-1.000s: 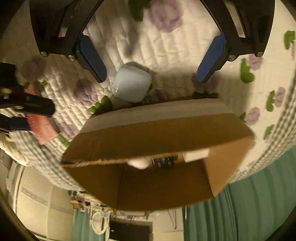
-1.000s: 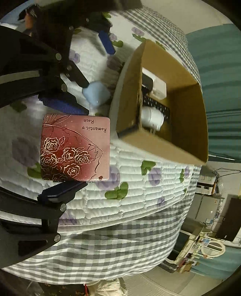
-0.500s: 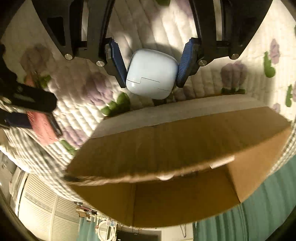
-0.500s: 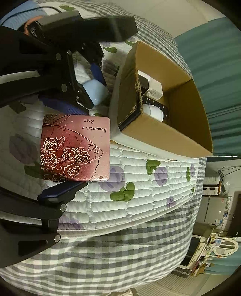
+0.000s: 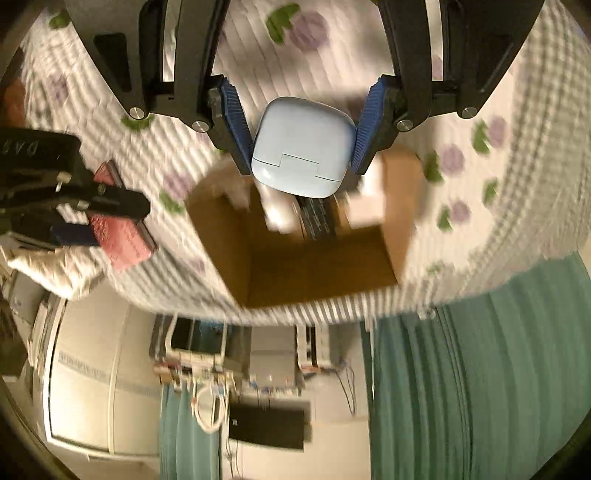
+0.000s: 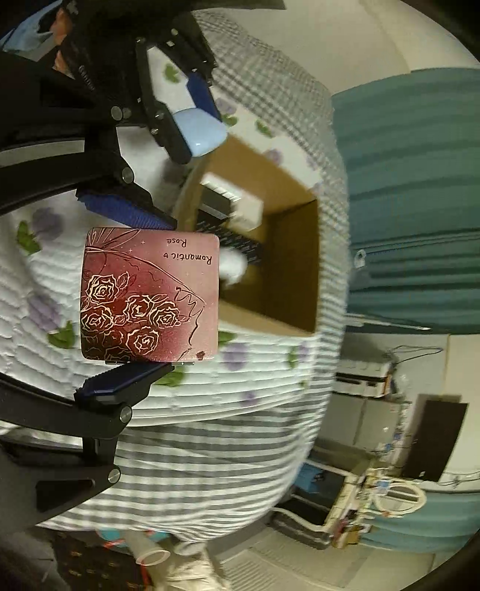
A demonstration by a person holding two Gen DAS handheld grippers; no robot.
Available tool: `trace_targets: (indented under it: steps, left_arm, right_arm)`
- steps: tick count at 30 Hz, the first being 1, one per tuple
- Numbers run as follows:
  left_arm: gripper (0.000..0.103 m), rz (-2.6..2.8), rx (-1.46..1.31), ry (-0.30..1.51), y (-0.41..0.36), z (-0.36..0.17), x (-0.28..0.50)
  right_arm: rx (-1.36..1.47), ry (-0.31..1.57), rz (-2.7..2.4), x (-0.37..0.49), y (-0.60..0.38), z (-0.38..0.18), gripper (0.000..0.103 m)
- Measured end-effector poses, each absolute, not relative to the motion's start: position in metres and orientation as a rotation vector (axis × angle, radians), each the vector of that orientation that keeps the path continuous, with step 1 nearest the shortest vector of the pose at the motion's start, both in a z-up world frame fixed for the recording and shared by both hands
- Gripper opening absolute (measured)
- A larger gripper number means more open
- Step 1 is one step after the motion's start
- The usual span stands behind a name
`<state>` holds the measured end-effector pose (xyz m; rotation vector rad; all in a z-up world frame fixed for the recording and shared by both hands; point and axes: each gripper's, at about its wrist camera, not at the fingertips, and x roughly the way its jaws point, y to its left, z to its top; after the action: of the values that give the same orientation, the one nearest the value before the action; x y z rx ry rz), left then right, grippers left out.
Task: Organize rigid objects
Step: 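Grasp the light blue earbuds case with the left tool while the right tool holds the card box, then lower the earbuds case and card box into the box and open both tools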
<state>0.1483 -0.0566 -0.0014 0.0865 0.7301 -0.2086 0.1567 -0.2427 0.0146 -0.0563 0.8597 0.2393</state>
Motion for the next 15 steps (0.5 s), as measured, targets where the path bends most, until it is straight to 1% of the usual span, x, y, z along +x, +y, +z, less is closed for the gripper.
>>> trace_targets:
  steps: [3,7,9,15]
  left_arm:
    - [0.055,-0.188,0.071,0.686,-0.047,0.024,0.172]
    - [0.055,-0.14,0.091,0.653,-0.036,0.03,0.207]
    - [0.055,-0.148,0.078,0.667,-0.033,0.022,0.227]
    - [0.055,-0.15,0.05,0.746,-0.033,-0.03,0.271]
  right_arm:
    - [-0.046,0.815,0.259,0.17,-0.235,0.035,0.067]
    - [-0.046,0.774,0.272,0.197,-0.223,0.049,0.067]
    - [-0.042,0.763,0.277,0.212,-0.218,0.051,0.067]
    - [-0.03,0.776,0.283,0.245,-0.21,0.033,0.067]
